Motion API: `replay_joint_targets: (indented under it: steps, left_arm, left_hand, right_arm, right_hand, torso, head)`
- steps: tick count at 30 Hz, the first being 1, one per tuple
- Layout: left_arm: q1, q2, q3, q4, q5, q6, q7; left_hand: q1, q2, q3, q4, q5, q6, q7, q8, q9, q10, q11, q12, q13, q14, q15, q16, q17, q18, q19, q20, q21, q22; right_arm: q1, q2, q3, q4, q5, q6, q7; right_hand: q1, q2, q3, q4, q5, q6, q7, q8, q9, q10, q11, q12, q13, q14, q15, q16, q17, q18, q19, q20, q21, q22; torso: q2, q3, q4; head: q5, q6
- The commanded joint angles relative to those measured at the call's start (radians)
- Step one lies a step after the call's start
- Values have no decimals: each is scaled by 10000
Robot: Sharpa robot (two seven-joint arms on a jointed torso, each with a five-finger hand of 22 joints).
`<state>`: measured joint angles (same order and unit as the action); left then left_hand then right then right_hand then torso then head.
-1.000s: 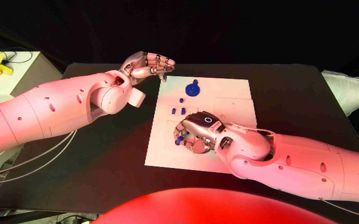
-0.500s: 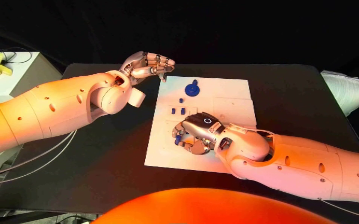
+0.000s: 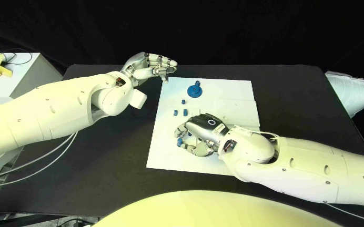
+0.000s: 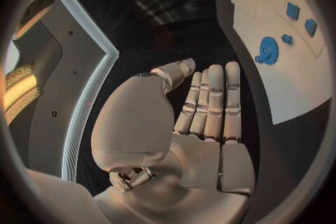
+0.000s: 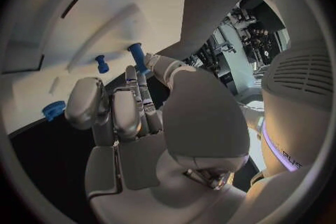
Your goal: Assemble the parts on the task board
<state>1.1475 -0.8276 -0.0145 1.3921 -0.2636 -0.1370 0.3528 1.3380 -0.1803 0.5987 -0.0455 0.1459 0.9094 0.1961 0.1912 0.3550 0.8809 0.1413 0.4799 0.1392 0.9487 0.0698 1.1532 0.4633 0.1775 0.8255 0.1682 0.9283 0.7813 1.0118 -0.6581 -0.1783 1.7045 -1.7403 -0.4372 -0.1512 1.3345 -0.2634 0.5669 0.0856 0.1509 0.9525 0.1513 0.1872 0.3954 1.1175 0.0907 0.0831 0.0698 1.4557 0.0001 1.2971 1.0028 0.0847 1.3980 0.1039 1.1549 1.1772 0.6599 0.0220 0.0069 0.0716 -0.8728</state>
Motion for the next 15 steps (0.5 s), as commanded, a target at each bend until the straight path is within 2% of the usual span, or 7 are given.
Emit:
replay_joint_targets:
  steps: [1,9,15]
  left_arm:
    - [4,17,6,14,63,154,44]
    - [2,22,6,-5,63,159,42]
    - [-6,30,4,-47,65,162,44]
  left_hand:
    - [38,60,-45,-8,55,-61,-15,46,-9,-45,-8,-50,-8,-92,2,-46,-8,66,69,-21,-64,-9]
    - [38,60,-45,-8,55,-61,-15,46,-9,-45,-8,-50,-8,-92,2,-46,-8,66,69,-21,-64,-9]
    - [38,60,-45,-8,55,-61,-15,46,-9,-45,-8,-50,-8,-92,2,-46,-8,66,69,-21,-64,-9]
  right_arm:
    - [-9,-30,-2,65,30,-528,222]
    - [9,-427,21,405,282,-1139,348]
    - [272,-1091,109,813,1222,-1389,501]
  right_hand:
    - [31,-89,-71,16,-37,-82,-22,-48,-21,-90,25,72,5,-48,60,-49,-16,125,-86,-3,-52,-6]
    - [58,-96,-126,6,-11,-143,-8,-97,-41,-122,26,125,12,-58,61,-64,-58,132,-90,2,-84,-28]
    - [35,-103,-239,46,33,-249,41,-194,-83,-91,32,270,33,-49,64,-68,-88,138,-79,5,-123,-52]
  torso:
    - [-1,7,0]
    - [-14,4,-18]
    - [-26,9,-26]
  head:
    - [-36,2]
    - [-108,2]
    - [-239,2]
